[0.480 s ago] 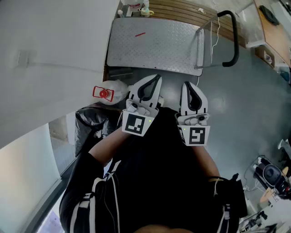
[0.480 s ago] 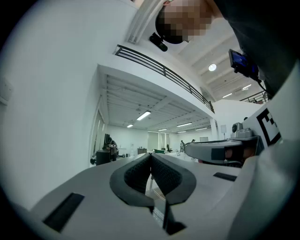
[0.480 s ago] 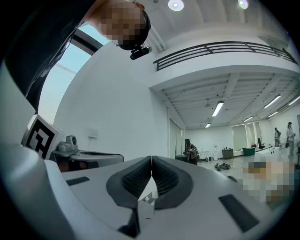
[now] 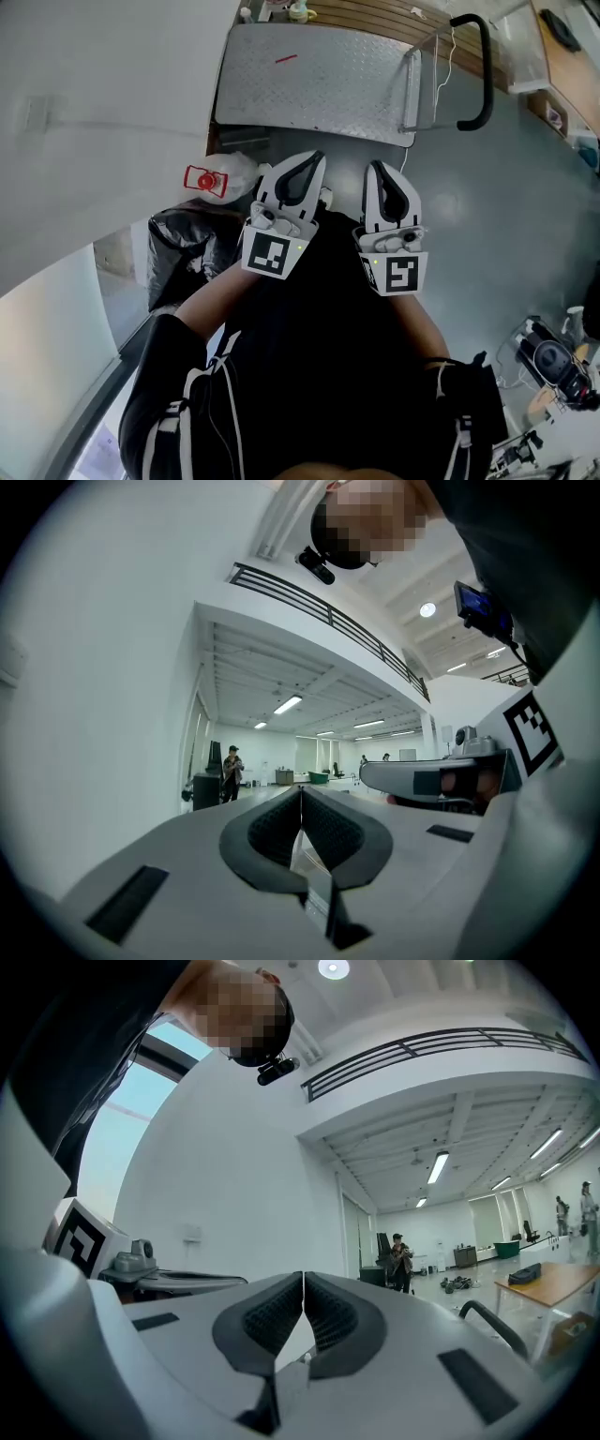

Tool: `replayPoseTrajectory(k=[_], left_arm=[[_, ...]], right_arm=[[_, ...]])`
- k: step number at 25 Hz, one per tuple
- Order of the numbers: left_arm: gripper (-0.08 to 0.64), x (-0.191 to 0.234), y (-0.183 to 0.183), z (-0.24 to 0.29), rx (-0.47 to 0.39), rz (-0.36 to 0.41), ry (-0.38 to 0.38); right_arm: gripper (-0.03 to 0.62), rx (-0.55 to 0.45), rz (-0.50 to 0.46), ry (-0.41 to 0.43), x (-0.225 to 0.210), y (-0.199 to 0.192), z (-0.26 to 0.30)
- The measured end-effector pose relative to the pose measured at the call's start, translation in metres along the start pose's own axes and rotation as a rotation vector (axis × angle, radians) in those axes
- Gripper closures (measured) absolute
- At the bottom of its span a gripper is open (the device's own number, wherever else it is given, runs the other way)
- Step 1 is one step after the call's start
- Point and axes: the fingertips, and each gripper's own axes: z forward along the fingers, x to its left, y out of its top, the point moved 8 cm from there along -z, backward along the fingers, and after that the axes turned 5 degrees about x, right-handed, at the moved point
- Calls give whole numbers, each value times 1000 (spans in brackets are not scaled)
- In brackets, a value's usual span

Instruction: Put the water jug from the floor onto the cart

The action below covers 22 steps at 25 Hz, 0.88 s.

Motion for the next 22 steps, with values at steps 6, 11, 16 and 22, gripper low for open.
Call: replayPoseTrajectory(k=[6, 11, 16, 22], left_arm=[[541, -2, -9, -10, 41, 1, -2], [541, 12, -11, -13, 42, -42, 23], [541, 19, -12, -14, 30, -35, 29], [541, 45, -19, -22, 47, -71, 27]], right_arm=[[574, 38, 14, 33, 7, -9, -4], [572, 44, 45, 10, 9, -13, -2], [574, 37, 39, -2, 8, -15, 4], [572, 104, 25, -12, 23, -18, 24]])
